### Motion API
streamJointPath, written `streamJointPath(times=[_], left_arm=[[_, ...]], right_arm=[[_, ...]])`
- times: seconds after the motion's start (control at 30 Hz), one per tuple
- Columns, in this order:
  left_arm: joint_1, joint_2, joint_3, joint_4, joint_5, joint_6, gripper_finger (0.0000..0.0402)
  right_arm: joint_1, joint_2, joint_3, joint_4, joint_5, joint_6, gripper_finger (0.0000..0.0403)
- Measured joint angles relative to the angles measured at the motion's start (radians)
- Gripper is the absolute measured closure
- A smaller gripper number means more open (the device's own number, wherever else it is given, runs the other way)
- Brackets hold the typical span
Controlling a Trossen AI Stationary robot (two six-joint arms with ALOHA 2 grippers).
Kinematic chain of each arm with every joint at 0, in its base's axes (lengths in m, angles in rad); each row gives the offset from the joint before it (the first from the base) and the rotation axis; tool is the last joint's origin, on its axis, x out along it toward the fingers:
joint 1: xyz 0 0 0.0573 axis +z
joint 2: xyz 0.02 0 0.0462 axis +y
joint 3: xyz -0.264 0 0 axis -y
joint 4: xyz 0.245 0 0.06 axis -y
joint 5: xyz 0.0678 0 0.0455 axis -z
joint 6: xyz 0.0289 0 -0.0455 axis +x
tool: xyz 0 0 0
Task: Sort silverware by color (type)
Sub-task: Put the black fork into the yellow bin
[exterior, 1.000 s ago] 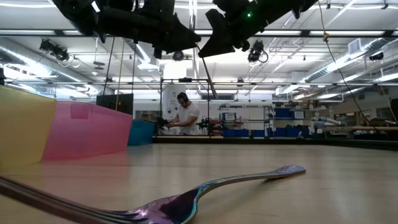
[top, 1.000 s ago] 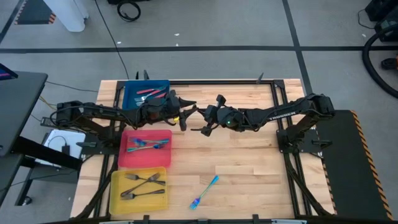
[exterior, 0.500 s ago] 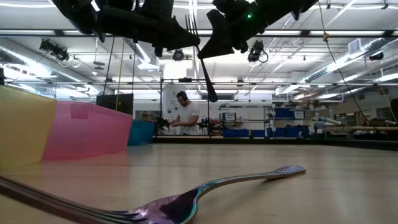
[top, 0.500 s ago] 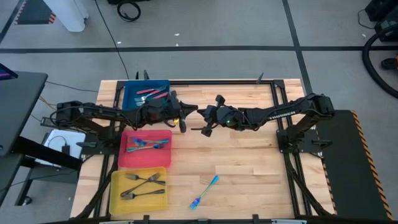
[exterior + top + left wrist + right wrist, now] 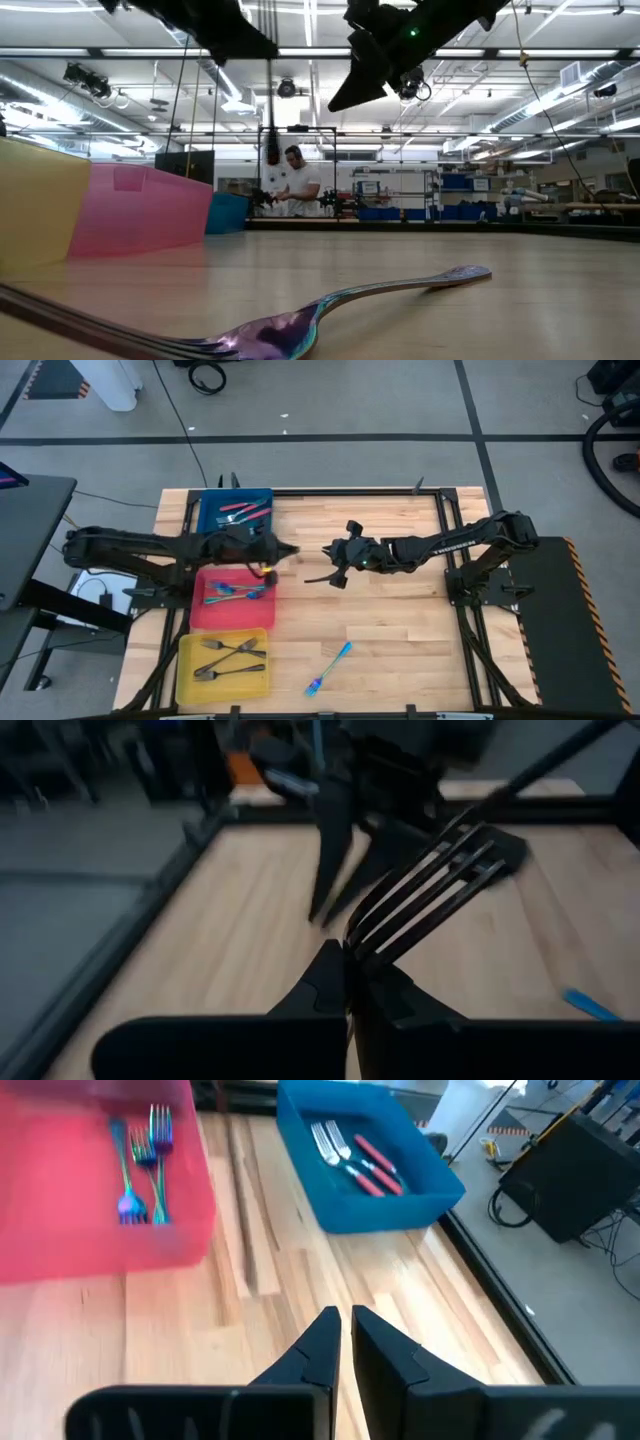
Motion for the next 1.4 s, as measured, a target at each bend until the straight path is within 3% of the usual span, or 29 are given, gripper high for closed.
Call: streamJointPath(times=[0.33, 0.53, 0.73, 0.97, 1.4], left_arm=[[-0.262, -0.057, 0.308, -0.693, 0.001, -0.291, 0.0397], [-0.387, -0.061, 0.354, -0.900, 0.049, -0.567, 0.0396], [-0.527, -0.054, 0.242, -0.927, 0.063, -0.819, 0.0396], [-0.634, -0.056, 0.135, -0.920, 0.127, -0.992, 0.0396], [-0.702, -0.055, -0.068, -0.748, 0.181, -1.220, 0.0380]], right_arm=[[-0.018, 0.000, 0.000, -0.077, 0.015, 0.010, 0.0364], [-0.021, 0.000, 0.000, -0.115, 0.016, 0.050, 0.0364], [-0.023, 0.000, 0.000, -0.124, 0.016, 0.052, 0.0363], [-0.026, 0.000, 0.000, -0.159, 0.015, 0.054, 0.0364], [-0.051, 0.000, 0.000, -0.161, 0.015, 0.052, 0.0363]])
